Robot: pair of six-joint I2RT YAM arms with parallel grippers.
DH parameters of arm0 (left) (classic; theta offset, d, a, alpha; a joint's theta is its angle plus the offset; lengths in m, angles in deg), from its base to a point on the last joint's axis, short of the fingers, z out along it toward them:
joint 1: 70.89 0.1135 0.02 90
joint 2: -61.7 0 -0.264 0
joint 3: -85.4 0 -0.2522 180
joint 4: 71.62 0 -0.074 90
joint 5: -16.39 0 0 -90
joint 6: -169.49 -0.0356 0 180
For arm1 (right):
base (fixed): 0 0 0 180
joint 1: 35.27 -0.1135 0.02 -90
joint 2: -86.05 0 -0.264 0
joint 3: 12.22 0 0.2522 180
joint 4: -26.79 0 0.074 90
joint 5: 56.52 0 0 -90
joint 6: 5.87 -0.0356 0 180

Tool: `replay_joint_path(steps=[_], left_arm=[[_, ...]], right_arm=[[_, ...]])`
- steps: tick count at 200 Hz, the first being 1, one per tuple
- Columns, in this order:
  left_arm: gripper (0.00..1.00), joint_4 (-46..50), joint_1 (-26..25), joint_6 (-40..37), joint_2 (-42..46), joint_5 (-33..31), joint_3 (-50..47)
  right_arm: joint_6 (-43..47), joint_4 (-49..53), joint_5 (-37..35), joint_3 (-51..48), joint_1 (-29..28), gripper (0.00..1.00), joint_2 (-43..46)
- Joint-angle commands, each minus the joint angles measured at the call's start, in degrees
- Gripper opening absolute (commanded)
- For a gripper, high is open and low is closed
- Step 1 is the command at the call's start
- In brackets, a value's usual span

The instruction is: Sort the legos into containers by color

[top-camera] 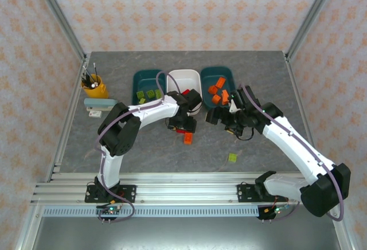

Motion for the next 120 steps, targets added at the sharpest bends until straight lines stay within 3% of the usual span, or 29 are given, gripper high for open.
replay_joint_path(steps=[1,70,120], left_arm=[[0.66,0.28,-0.14,0.70,-0.93,-2.19,1.16],[0.59,4.97,-0.14,3.84,6.58,-4.74,2.99],[0.59,9.58,3.09,4.40,8.83,-4.45,12.66]], right_arm=[[-0.67,-0.66,0.17,-0.67,-0.38,0.91,0.92],[0.39,-0.61,-0.80,0.37,-0.38,0.90,1.63],[0.86,-7.93,-3.59,1.52,-0.38,0.90,5.95]])
